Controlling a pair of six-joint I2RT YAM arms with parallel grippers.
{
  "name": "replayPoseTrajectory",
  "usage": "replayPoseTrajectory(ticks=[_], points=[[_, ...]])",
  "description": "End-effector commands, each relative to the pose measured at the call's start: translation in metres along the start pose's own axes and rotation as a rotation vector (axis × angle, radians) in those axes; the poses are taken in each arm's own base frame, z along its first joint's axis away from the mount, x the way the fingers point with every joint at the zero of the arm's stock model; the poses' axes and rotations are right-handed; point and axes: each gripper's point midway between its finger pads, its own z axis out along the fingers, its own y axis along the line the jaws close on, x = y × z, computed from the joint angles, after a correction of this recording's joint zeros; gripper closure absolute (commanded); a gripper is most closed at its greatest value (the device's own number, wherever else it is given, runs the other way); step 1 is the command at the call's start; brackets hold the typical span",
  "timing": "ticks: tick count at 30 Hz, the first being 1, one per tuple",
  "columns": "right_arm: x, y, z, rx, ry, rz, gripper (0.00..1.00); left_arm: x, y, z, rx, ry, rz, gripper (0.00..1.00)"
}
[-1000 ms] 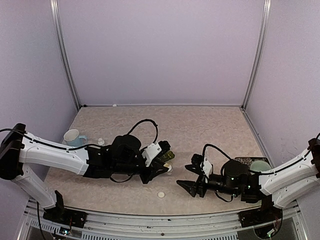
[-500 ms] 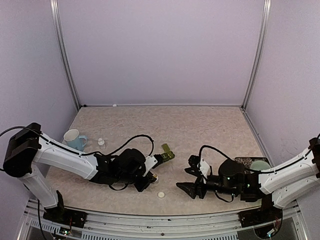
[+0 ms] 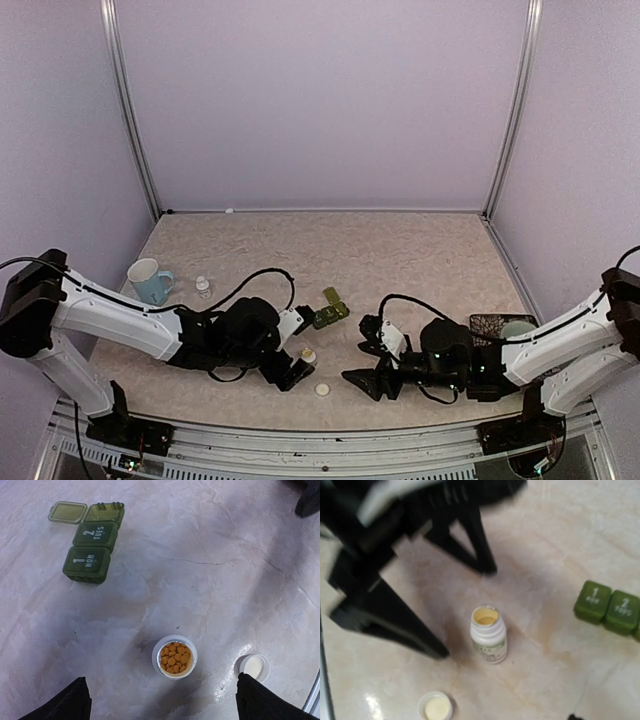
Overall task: Sort the pills into containers
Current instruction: Place the pill bottle at the center of the board.
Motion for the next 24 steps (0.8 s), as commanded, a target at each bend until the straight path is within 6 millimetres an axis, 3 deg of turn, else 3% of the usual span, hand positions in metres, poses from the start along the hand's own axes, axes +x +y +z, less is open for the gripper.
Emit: replayPoseTrajectory(ticks=[1,9,14,18,24], points=[[0.012,0.000,0.023,0.006,0.084,-0.022,0.27,-0.029,0.014,-0.031,-0.055,-0.116,-0.083,0.01],[0.037,0.011,0.060,-0.031,0.266,-0.007,0.35,-0.019,0.047,-0.077,-0.205,-0.205,-0.252,0.01],[0.046,0.024,0.080,-0.082,0.411,0.020,0.47,-0.004,0.053,-0.086,-0.234,-0.209,-0.273,0.01],[0.053,0.029,0.083,-0.096,0.476,0.041,0.57,-0.001,0.054,-0.090,-0.241,-0.214,-0.270,0.01],[0.052,0.027,0.080,-0.074,0.528,0.043,0.60,-0.005,0.055,-0.096,-0.246,-0.238,-0.276,0.01]])
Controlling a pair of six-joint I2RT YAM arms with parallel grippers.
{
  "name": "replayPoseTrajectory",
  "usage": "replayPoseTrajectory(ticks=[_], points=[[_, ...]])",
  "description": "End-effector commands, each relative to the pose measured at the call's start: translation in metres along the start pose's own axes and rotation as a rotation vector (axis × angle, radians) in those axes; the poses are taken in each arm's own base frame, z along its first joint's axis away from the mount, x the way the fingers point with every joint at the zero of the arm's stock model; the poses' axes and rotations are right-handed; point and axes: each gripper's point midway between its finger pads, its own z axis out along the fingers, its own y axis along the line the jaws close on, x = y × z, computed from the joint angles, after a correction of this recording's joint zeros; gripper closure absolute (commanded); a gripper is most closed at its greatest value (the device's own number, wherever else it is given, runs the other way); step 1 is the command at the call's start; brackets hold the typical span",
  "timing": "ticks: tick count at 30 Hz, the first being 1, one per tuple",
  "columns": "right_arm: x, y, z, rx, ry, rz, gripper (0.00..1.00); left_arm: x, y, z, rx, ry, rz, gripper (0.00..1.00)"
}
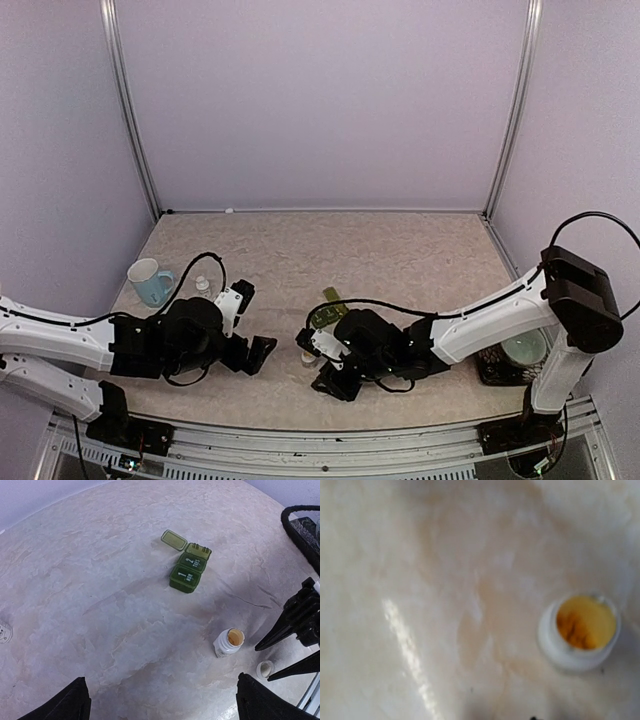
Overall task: Sort the pills into containers
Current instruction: Place the pill bottle at the center of the board, then pick up the lid of the pill bottle from the center of the board.
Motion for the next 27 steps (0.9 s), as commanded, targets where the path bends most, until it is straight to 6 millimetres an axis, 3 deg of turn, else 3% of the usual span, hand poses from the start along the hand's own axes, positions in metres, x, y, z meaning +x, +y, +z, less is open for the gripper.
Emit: replayPoseTrajectory(ticks=[1,19,24,27], points=[[0.009,-0.001,-0.002,0.009,0.083,0.023,0.61,-0.001,0.005,-0.005,-0.023,-0.019,-0.010,0.01],[0.022,-0.012,0.013,0.070,0.201,-0.004,0.77,0.000,0.009,-0.011,-0.027,-0.040,-0.043,0.01],[0.026,-0.008,0.015,0.050,0.226,-0.013,0.98,-0.003,0.008,-0.011,-0.024,-0.048,-0.045,0.01],[0.026,-0.004,0.015,0.024,0.227,-0.017,1.00,-0.005,0.007,-0.012,-0.023,-0.054,-0.043,0.01]])
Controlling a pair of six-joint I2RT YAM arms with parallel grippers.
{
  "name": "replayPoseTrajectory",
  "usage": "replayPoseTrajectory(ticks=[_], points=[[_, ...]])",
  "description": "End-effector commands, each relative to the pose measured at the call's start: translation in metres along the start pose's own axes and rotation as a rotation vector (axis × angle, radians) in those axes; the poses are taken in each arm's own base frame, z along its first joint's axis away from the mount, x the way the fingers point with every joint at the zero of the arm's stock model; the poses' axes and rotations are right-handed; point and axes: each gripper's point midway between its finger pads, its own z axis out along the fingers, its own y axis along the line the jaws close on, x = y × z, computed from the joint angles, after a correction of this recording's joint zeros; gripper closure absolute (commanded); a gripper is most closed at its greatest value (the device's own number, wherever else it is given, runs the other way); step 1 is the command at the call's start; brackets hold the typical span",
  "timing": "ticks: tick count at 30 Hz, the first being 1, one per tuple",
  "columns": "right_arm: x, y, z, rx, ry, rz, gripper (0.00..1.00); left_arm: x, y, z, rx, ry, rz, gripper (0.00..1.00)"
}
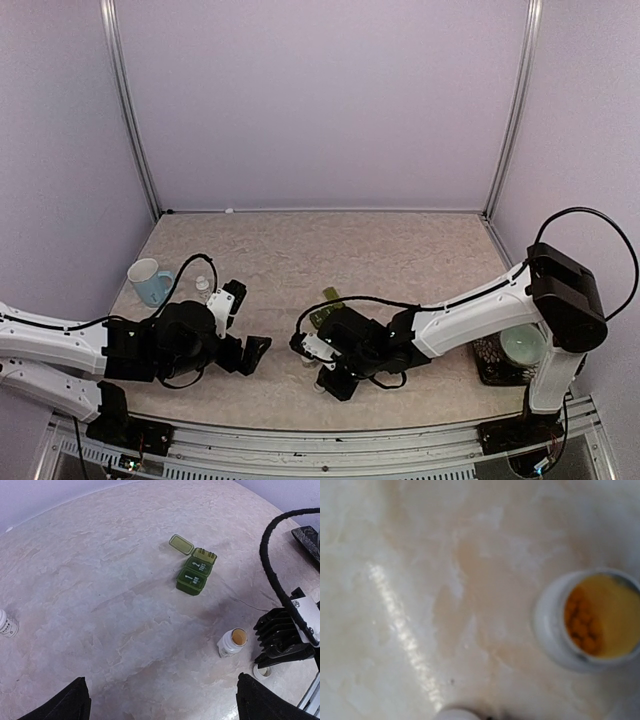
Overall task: Sort the pills into containers
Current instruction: Pick up the lid of the pill bottle from the center of the board, then pass from the right arm to the left
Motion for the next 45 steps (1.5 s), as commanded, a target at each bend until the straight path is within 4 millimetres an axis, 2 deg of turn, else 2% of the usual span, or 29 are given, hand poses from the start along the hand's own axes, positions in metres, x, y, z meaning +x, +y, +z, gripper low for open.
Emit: replayPoseTrajectory(ticks=[1,7,11,13,19,24,28,31,37,40,45], points=[[0.010,0.004,0.005,-0.028,0.047,-0.015,1.00,-0.006,-0.001,-0.003,-0.001,-0.023,-0.012,0.01],[-0.002,0.004,-0.010,-0.026,-0.021,-0.018,1.00,-0.022,0.001,-0.012,0.009,-0.094,-0.072,0.01],[-0.021,0.005,-0.034,-0.025,-0.136,-0.017,1.00,-0.044,-0.008,-0.030,0.110,-0.200,-0.136,0.01],[-0.033,0.006,-0.052,-0.029,-0.219,-0.014,1.00,-0.054,-0.015,-0.041,0.181,-0.252,-0.160,0.01],[-0.067,0.013,-0.115,-0.078,-0.501,0.006,1.00,-0.081,-0.059,-0.079,0.495,-0.403,-0.081,0.01],[-0.090,0.022,-0.173,-0.153,-0.751,0.019,1.00,-0.093,-0.085,-0.091,0.641,-0.439,-0.069,0.03],[-0.095,0.025,-0.207,-0.203,-0.900,0.043,1.00,-0.109,-0.106,-0.096,0.734,-0.459,-0.069,0.08],[-0.103,0.033,-0.221,-0.271,-0.944,0.075,1.00,-0.116,-0.123,-0.096,0.761,-0.471,-0.002,0.09],[-0.109,0.049,-0.229,-0.431,-0.939,0.161,1.00,-0.121,-0.152,-0.099,0.734,-0.542,0.288,0.04],[-0.112,0.054,-0.237,-0.472,-0.952,0.170,1.00,-0.121,-0.159,-0.103,0.725,-0.585,0.379,0.02],[-0.115,0.067,-0.250,-0.567,-0.965,0.166,1.00,-0.117,-0.164,-0.100,0.697,-0.619,0.496,0.03]])
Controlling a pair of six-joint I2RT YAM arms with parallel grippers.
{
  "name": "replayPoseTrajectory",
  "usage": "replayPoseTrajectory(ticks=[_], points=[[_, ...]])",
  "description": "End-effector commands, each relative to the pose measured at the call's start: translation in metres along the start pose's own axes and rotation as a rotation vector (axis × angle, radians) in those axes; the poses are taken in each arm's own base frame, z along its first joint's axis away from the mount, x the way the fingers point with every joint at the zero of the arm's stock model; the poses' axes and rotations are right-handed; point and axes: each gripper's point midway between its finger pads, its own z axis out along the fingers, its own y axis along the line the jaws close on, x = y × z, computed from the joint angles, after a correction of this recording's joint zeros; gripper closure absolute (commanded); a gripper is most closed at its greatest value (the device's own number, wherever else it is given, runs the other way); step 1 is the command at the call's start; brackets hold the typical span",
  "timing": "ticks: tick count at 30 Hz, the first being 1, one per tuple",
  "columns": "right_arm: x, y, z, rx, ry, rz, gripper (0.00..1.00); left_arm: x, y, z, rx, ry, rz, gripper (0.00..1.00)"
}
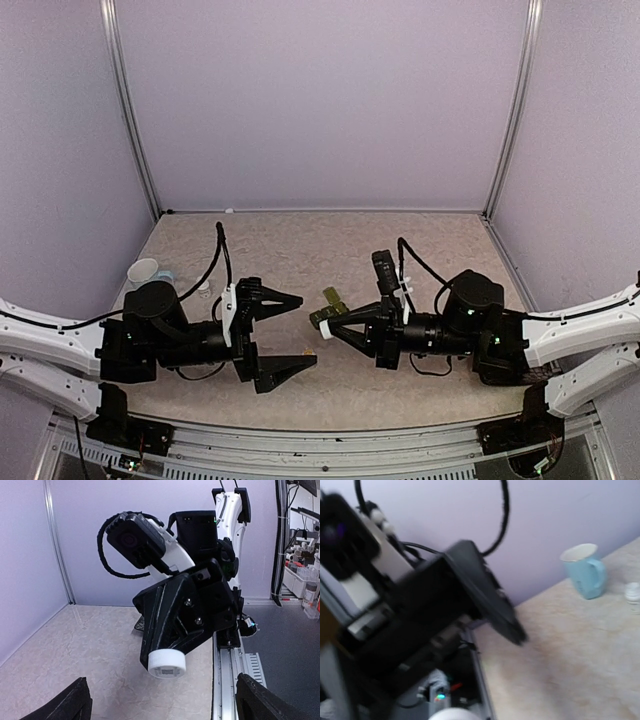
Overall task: Sort the pills into containers
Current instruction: Pass from the right arm to the left
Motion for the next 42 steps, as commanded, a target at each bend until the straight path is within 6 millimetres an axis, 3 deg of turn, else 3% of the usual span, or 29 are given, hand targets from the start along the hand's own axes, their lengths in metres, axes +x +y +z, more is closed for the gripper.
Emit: replayPoseTrajectory(ticks=[1,8,17,25,42], points=[[-0.022,0.024,0.001,-0.113,-0.058,0.051,1.00,-0.012,-0.004,0.005,0.011,-0.039,0.184,0.04],[-0.022,0.026,0.000,-0.133,-0.074,0.090,1.00,-0.015,-0.008,0.017,0.012,-0.034,0.234,0.18],[-0.016,0.020,0.007,-0.121,-0.063,0.115,1.00,-0.027,-0.011,0.015,-0.022,-0.078,0.275,0.32],[-0.019,0.022,0.007,-0.125,-0.072,0.118,1.00,-0.023,-0.011,0.019,-0.024,-0.049,0.289,0.54],[-0.018,0.024,0.010,-0.143,-0.069,0.121,1.00,-0.019,-0.004,0.020,-0.063,-0.023,0.295,0.67]])
